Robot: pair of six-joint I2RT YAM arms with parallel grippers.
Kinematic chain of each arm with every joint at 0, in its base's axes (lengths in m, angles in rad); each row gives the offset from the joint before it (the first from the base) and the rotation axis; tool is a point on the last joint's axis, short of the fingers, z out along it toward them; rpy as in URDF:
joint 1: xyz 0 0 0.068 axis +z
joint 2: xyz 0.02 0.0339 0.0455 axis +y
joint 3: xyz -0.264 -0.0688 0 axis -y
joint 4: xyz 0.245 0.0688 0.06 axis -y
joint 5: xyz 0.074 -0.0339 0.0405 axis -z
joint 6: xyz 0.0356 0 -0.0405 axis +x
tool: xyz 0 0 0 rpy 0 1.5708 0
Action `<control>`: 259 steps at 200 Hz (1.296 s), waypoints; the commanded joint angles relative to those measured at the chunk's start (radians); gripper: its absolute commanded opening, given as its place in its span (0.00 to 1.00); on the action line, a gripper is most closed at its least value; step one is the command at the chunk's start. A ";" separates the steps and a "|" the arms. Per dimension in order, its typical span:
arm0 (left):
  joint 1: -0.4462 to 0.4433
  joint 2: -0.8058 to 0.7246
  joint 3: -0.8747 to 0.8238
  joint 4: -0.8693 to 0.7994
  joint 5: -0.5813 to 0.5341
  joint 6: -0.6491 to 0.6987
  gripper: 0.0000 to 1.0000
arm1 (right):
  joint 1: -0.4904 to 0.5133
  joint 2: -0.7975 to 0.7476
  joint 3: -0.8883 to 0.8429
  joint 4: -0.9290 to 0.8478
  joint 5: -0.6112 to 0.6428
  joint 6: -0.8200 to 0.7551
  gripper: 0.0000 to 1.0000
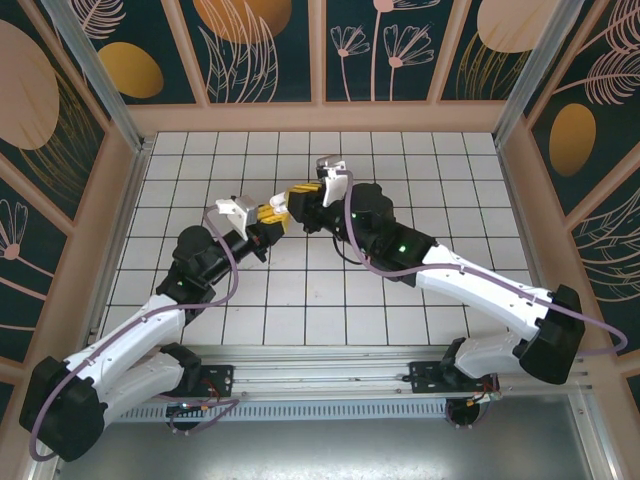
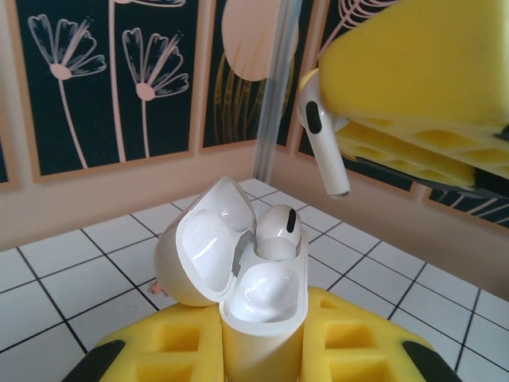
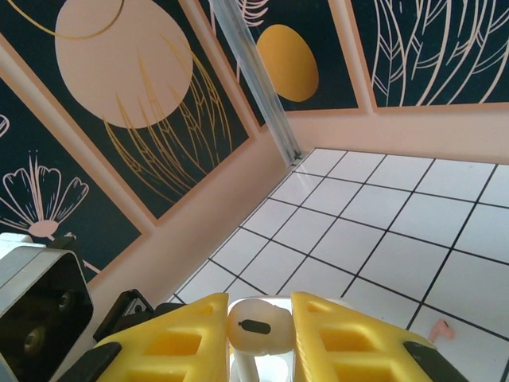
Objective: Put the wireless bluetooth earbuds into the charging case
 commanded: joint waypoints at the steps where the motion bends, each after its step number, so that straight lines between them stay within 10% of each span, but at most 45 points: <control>1: -0.001 -0.016 -0.016 0.086 -0.067 0.033 0.00 | 0.010 0.027 0.000 0.063 0.012 -0.004 0.22; 259: 0.000 -0.007 -0.013 0.128 -0.074 0.049 0.00 | 0.027 0.152 0.016 0.086 -0.016 0.041 0.22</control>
